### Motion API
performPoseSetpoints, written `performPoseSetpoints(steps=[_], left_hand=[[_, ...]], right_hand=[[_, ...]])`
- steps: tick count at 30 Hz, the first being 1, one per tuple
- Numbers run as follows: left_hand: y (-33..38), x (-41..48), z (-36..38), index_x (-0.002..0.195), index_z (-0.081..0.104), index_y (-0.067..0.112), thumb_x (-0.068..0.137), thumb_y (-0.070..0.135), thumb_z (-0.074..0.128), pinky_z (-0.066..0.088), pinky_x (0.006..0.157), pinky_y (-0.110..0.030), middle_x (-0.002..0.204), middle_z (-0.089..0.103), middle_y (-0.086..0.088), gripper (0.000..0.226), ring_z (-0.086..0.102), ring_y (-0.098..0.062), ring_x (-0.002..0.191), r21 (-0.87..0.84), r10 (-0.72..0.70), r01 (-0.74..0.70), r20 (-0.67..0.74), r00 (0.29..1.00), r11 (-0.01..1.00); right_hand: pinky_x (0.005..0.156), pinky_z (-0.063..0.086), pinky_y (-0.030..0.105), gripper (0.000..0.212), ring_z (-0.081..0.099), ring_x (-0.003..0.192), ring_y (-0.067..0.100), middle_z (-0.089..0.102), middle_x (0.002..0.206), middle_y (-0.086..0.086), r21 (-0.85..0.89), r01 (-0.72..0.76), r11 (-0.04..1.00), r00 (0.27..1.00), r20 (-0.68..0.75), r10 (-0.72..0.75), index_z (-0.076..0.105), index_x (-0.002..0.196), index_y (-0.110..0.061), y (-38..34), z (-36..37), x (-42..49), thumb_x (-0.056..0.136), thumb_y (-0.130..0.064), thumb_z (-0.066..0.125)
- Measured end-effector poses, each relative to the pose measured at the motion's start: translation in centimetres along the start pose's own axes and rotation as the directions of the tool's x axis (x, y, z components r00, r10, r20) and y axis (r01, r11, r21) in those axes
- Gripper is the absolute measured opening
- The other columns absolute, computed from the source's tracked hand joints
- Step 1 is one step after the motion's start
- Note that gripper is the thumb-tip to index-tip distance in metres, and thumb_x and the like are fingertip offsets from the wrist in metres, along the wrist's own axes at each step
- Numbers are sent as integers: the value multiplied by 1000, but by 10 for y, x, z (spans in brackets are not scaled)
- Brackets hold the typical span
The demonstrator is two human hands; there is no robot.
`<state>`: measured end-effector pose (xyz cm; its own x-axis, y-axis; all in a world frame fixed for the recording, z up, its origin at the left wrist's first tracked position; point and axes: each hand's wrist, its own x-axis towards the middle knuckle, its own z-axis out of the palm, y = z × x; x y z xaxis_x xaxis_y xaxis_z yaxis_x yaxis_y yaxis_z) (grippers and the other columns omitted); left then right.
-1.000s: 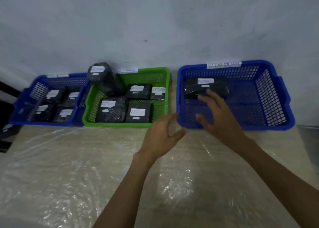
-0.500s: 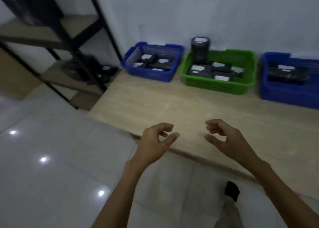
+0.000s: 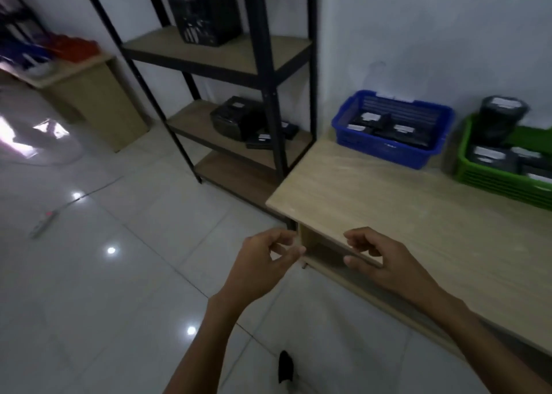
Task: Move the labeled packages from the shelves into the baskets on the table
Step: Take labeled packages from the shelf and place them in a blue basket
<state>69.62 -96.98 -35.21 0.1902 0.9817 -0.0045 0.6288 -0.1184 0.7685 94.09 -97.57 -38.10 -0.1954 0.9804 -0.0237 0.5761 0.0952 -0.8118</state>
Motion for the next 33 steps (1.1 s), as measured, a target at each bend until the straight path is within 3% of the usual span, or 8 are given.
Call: performPoseSetpoints(steps=[8,12,18,24,29,33], left_hand=[[-121,49,-148,112,65,30,82,49,64,48,76,-13,99,66,20,35,60,8,86,87,-182,185,-39,983,979],[-165,88,-199,115,63,30,84,45,63,43,71,-7,102,65,18,34,57,11,85,80,-214,218,-57,975,973],[-243,180,-250,116,64,28,84,48,62,43,70,-3,100,65,19,37,56,14,85,76,-163,157,92,982,985],[-327,297,-311,113,65,27,85,47,65,46,72,-6,100,66,19,35,61,8,84,50,-117,109,201,973,993],[-355,384,-335,114,65,26,85,46,65,51,79,-15,105,67,15,36,62,2,88,45,-70,58,345,936,997],[-368,436,-326,114,66,21,84,44,67,49,80,-16,106,67,11,38,62,-2,91,38,-32,17,434,900,999]], right_hand=[[85,49,22,31,61,96,9,63,101,-6,122,-80,989,995,62,73,58,107,-29,-65,122,162,81,-22,72],[75,38,0,35,56,96,0,61,105,-8,98,-91,991,993,84,83,57,114,-28,-100,167,228,82,-23,71],[71,39,2,39,54,98,0,57,110,-10,12,-161,987,986,55,160,54,121,-28,-117,221,323,84,-30,68],[77,41,8,34,58,101,7,60,111,-7,60,-298,953,951,-68,301,55,112,-31,-127,277,415,82,-27,70],[75,39,6,35,57,98,9,60,112,-4,80,-382,920,913,-122,390,55,113,-30,-136,302,476,82,-25,71],[77,43,14,39,58,97,9,59,111,-7,79,-425,902,884,-176,432,58,119,-19,-130,305,518,82,-24,71]])
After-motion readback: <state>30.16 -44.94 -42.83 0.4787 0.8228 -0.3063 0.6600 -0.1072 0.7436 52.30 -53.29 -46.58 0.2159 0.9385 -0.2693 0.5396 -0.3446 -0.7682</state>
